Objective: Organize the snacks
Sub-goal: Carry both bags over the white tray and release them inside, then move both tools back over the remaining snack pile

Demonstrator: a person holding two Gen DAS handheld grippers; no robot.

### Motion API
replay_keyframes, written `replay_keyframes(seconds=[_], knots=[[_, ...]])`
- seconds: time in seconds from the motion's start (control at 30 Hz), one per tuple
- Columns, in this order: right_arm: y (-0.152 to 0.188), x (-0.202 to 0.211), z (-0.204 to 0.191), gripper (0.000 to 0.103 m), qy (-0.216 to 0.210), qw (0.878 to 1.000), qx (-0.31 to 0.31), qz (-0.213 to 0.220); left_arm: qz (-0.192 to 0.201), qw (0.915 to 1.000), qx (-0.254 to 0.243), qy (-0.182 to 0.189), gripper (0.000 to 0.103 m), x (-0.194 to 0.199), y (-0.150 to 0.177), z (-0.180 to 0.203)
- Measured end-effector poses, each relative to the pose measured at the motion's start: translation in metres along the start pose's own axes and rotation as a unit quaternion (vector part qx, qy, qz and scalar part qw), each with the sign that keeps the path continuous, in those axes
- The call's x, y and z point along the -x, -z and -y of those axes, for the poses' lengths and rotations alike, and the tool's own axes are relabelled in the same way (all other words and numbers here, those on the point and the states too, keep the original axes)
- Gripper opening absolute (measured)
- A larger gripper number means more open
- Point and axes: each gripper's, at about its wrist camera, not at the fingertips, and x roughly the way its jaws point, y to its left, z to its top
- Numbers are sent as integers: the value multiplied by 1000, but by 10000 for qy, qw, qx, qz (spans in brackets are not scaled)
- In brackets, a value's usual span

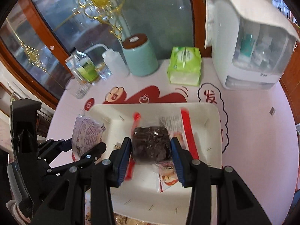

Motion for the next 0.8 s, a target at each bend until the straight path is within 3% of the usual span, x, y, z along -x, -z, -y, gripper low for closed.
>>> replay_keyframes(seconds=[0.07,0.17,0.43,0.8], knots=[[-1,-9,1,44,1,10000,-47,-49,24,10000,18,3,76,-6,-1,0],[-2,-21,4,44,-11,9998,-162,-144,84,9999,64,61,95,-8,-2,-1],[1,-37,9,45,-5,9991,-265,-336,-41,10000,51,48,95,-15,-1,1],[12,-28,6,45,-50,9992,-191,-359,-48,10000,58,33,95,-5,8,4]])
